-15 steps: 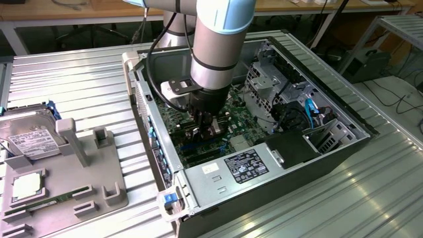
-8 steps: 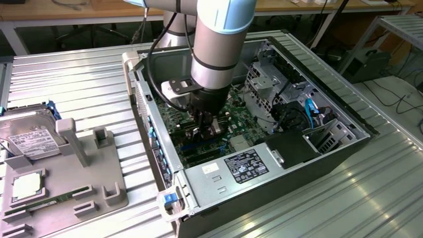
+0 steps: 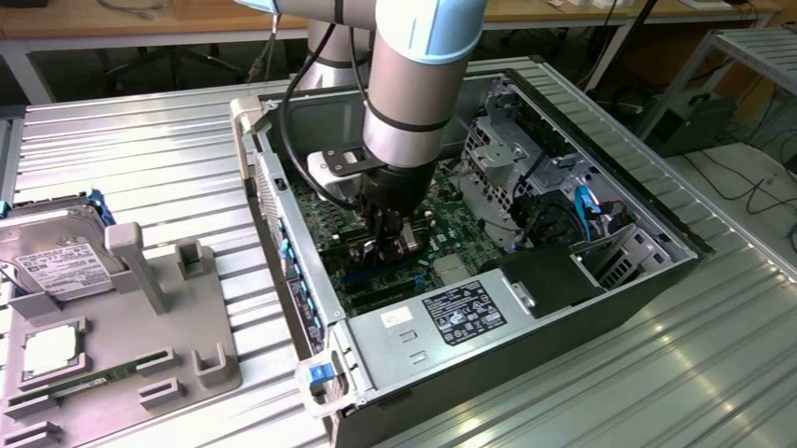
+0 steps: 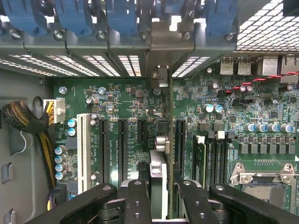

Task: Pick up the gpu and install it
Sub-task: 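Insert the gpu into the slot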

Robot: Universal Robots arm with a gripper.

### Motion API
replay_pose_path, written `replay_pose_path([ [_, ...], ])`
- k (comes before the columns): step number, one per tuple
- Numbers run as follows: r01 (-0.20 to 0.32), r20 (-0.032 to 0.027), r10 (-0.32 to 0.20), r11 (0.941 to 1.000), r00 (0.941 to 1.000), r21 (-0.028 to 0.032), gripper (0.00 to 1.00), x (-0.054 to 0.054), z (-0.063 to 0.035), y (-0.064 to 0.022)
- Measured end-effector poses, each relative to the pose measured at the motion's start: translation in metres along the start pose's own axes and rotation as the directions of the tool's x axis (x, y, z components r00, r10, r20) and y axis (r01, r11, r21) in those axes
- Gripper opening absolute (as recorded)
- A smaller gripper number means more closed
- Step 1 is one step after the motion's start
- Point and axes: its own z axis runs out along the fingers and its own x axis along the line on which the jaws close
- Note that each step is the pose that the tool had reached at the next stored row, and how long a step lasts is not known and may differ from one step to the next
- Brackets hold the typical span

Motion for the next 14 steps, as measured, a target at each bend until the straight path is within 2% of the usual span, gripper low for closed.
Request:
replay_pose_path([
  [4, 0.002, 0.0000, -0.002, 1.0000, 1.0000, 0.0007, 0.28, -0.0001, 0.0001, 0.0037],
  [14, 0.003, 0.0000, -0.003, 1.0000, 1.0000, 0.0008, 0.28, -0.0019, 0.0001, 0.0037],
])
